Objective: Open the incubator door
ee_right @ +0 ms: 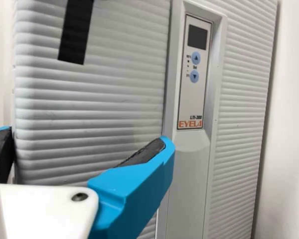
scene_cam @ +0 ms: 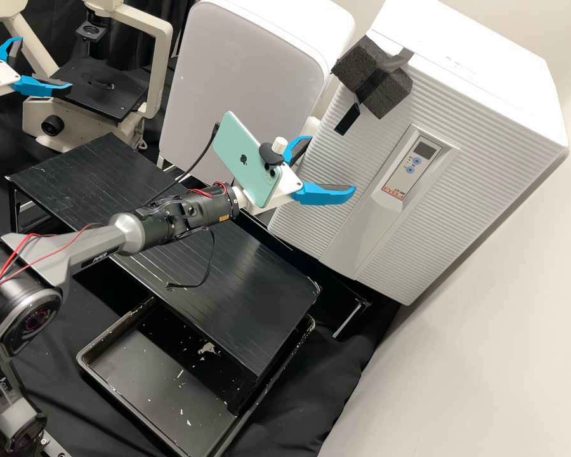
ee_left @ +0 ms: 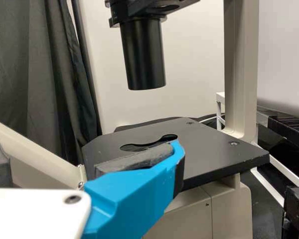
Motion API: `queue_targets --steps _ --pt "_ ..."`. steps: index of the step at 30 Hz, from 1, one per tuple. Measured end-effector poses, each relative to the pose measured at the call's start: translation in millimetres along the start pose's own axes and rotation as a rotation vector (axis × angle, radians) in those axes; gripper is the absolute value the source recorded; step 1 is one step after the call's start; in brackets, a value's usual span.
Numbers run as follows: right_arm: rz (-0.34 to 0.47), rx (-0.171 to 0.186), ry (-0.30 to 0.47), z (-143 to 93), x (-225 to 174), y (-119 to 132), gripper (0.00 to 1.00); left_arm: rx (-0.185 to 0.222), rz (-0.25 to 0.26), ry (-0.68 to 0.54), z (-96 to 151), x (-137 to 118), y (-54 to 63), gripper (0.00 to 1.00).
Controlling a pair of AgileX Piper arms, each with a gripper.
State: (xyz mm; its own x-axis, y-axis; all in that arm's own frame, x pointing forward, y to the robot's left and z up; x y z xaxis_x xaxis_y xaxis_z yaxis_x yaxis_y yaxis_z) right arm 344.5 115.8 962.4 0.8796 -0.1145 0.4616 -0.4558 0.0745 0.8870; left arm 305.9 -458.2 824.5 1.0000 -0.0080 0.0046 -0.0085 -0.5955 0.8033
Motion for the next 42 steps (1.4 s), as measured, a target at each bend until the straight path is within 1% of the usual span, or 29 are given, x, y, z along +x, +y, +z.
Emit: queue_targets --steps 5,11,20,30,38,42 --pt "-0.012 0.004 0.003 -1.4 -0.6 -2.0 0.0 0.0 0.0 0.0 0.0 0.0 0.0 1.0" --pt "-0.019 -0.011 0.016 -2.7 -0.7 -2.8 0.0 0.0 0.0 0.0 0.0 0.0 0.0 1.0" --pt "-0.037 -0.022 0.022 -3.3 -0.8 -4.5 0.0 0.0 0.0 0.0 0.0 0.0 0.0 1.0" --pt "-0.041 -0.022 0.023 -3.7 -1.0 -5.0 0.0 0.0 0.0 0.0 0.0 0.0 0.0 1.0" --pt "-0.049 -0.007 0.022 -4.5 -3.2 -3.0 0.0 0.0 0.0 0.0 0.0 0.0 0.0 1.0" --pt "-0.059 0.013 0.015 -5.2 -5.8 -0.6 0.0 0.0 0.0 0.0 0.0 0.0 0.0 1.0"
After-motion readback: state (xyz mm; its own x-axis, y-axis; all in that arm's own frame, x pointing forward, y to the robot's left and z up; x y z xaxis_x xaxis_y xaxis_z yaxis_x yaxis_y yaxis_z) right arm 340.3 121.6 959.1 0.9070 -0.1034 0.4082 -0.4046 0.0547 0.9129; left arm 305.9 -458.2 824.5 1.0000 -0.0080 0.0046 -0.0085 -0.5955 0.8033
